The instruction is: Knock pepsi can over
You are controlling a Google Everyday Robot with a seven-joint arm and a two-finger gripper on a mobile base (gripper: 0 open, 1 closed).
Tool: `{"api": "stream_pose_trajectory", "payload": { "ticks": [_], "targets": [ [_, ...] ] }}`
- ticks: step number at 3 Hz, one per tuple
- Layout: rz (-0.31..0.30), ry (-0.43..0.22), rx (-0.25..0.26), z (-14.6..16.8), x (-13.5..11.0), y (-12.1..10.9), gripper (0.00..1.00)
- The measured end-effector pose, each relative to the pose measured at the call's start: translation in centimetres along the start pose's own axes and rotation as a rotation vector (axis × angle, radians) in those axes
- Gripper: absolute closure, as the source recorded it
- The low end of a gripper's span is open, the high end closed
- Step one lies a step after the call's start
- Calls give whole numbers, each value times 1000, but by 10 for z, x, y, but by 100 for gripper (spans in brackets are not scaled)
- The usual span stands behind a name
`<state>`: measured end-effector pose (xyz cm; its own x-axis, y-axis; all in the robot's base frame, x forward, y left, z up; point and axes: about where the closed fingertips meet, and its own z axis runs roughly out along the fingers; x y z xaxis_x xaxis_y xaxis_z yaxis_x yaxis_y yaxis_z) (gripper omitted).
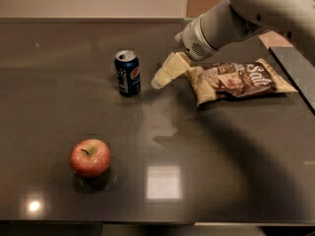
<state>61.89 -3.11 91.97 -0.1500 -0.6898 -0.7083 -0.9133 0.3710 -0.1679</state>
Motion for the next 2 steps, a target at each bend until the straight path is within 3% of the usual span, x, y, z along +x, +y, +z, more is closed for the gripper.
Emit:
{"api": "stream_pose_trajectory", "payload": {
  "ticks": [2],
  "targets": [
    [16,-120,-63,59,-38,7,0]
  ]
}}
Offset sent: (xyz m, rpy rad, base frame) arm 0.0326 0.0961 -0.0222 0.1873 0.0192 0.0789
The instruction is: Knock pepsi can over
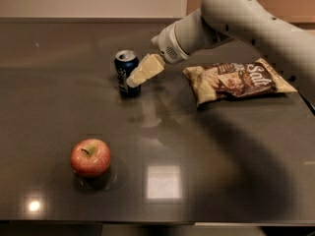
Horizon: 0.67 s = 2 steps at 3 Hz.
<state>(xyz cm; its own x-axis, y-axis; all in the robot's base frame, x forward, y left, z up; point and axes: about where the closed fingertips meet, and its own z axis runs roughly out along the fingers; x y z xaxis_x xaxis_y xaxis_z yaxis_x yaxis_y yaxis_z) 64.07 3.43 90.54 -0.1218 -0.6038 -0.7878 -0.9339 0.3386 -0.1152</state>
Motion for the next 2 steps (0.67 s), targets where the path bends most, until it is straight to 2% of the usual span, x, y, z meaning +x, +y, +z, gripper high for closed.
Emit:
{"api": "stream_pose_trajectory", "payload": {
  "ticks": [1,2],
  "targets": [
    [101,78,246,-70,61,-44,0],
    [217,216,683,-241,154,-72,17]
  ]
}}
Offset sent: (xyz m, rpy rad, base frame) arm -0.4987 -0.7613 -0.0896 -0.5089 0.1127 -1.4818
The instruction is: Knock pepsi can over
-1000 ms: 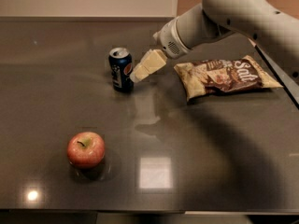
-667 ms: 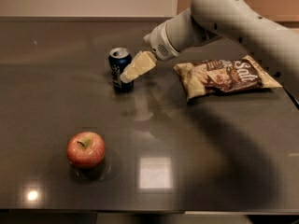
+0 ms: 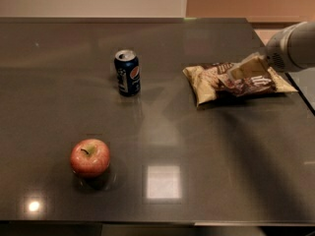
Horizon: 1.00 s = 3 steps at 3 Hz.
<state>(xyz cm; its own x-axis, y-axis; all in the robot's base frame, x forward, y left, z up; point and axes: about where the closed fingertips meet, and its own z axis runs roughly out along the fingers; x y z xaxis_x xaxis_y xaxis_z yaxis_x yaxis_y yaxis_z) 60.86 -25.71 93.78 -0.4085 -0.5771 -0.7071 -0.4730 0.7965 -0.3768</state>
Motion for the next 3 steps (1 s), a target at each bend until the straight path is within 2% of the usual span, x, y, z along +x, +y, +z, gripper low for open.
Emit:
{"api": "stream_pose_trajectory", "payload": {
  "ticks": [1,2,3],
  "targets": [
    [15,11,145,-38,19,-34,39],
    [14,9,144,-40,18,-33,37],
    [12,7,146,-41,17,-33,15]
  ]
}}
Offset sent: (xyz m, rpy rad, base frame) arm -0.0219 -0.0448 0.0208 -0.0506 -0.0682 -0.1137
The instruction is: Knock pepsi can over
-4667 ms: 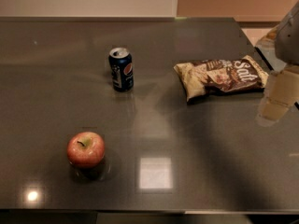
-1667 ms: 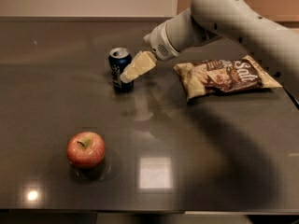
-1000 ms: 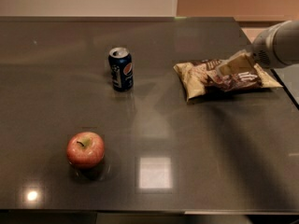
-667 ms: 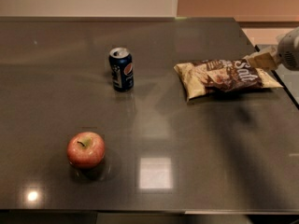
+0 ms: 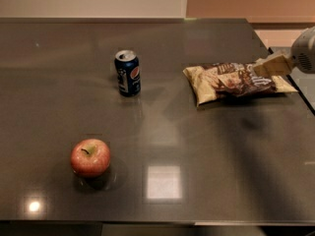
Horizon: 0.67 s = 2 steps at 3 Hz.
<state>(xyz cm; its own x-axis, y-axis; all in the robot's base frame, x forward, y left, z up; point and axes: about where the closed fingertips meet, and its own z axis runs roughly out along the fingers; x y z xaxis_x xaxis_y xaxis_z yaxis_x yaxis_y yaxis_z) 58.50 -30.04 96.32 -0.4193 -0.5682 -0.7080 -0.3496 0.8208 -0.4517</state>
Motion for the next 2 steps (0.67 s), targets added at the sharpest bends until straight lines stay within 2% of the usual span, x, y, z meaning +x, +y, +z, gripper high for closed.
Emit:
{"api": "stream_pose_trajectory", "payload": {
  "ticks": [1,2],
  "targets": [
    [-1,-2,2,-2,-1,0,0],
    [-2,-2,2,-2,-1,0,0]
  ]
}}
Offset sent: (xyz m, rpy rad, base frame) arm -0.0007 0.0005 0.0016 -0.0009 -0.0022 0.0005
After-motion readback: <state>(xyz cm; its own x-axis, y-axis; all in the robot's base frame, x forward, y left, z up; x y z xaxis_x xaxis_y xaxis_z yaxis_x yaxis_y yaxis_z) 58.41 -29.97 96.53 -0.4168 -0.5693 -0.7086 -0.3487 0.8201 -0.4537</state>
